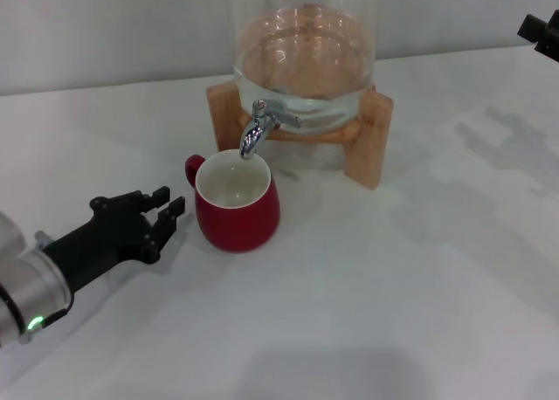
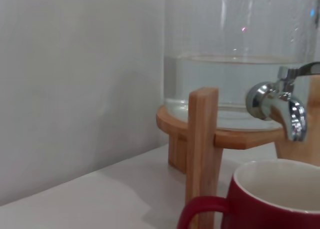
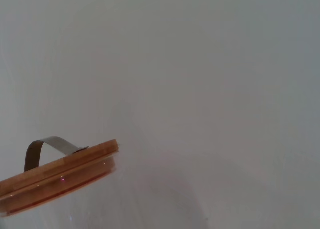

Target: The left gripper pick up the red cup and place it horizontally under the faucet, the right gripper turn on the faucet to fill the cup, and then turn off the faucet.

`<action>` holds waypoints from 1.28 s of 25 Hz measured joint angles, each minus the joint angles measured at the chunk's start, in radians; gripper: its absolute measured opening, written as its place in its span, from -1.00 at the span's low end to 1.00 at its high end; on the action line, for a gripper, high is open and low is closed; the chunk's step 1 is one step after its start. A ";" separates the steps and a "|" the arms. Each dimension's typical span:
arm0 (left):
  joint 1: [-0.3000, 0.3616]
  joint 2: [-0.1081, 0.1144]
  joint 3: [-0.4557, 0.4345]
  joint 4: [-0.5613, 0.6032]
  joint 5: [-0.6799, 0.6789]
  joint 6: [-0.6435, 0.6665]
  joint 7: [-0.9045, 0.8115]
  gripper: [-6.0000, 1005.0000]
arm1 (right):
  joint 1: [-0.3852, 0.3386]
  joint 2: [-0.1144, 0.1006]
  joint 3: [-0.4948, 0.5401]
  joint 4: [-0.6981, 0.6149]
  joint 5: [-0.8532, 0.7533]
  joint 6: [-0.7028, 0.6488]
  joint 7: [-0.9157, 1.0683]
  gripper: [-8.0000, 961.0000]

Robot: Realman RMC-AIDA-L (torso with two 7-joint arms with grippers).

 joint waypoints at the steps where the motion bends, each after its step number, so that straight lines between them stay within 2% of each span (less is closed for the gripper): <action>1: 0.012 0.000 0.000 0.006 0.001 -0.016 0.000 -0.52 | 0.000 0.000 0.000 0.000 0.000 0.000 0.001 0.51; 8: 0.118 0.002 -0.005 0.096 -0.014 -0.194 -0.038 -0.52 | -0.002 0.000 0.000 0.000 0.001 0.005 0.003 0.51; 14: 0.204 0.003 -0.004 0.238 -0.078 -0.420 -0.244 -0.52 | -0.003 0.000 0.000 -0.002 0.001 0.008 0.004 0.51; 20: 0.253 0.004 -0.006 0.356 -0.130 -0.607 -0.429 -0.38 | 0.000 0.000 0.000 -0.003 0.000 0.013 0.004 0.51; 23: 0.275 0.005 -0.006 0.383 -0.167 -0.656 -0.464 -0.05 | -0.002 -0.001 0.001 -0.005 -0.002 0.016 0.004 0.51; 24: 0.310 0.006 -0.006 0.427 -0.229 -0.706 -0.534 0.06 | -0.004 -0.001 0.002 -0.007 -0.003 0.016 0.004 0.51; 28: 0.357 0.007 -0.006 0.494 -0.282 -0.720 -0.651 0.29 | -0.008 -0.002 0.001 -0.013 -0.012 0.020 0.005 0.51; 32: 0.392 0.007 -0.006 0.509 -0.339 -0.686 -0.671 0.46 | -0.011 -0.001 -0.023 -0.050 -0.055 0.044 0.027 0.51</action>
